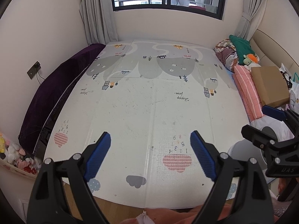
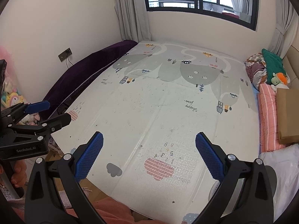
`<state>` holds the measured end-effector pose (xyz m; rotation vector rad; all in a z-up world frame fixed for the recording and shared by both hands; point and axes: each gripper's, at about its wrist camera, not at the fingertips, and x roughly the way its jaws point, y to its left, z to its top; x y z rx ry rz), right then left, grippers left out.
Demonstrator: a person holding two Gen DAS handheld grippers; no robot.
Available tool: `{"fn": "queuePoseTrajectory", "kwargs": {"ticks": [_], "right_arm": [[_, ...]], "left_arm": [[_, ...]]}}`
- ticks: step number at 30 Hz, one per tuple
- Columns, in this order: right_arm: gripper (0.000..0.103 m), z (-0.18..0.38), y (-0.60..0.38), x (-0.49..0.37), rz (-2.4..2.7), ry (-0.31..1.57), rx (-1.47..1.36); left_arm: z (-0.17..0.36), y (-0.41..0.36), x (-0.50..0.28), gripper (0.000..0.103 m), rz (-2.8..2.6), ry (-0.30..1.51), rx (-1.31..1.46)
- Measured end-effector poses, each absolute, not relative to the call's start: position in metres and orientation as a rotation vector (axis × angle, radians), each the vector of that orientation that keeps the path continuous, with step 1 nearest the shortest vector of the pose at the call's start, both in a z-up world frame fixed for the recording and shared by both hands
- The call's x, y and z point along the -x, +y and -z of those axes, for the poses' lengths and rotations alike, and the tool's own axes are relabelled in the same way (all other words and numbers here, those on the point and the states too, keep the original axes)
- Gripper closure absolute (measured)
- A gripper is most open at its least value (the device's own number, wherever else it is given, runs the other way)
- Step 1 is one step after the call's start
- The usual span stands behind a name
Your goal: Collect trash
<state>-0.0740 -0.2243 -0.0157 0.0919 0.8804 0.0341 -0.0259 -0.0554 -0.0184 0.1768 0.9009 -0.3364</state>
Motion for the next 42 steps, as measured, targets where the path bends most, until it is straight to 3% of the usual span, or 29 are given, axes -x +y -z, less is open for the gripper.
{"fn": "queuePoseTrajectory", "kwargs": {"ticks": [42], "right_arm": [[0.007, 0.019, -0.236, 0.066, -0.007, 0.888, -0.109]], "left_arm": [[0.022, -0.055, 0.001, 0.014, 0.325, 0.918, -0.194]]}}
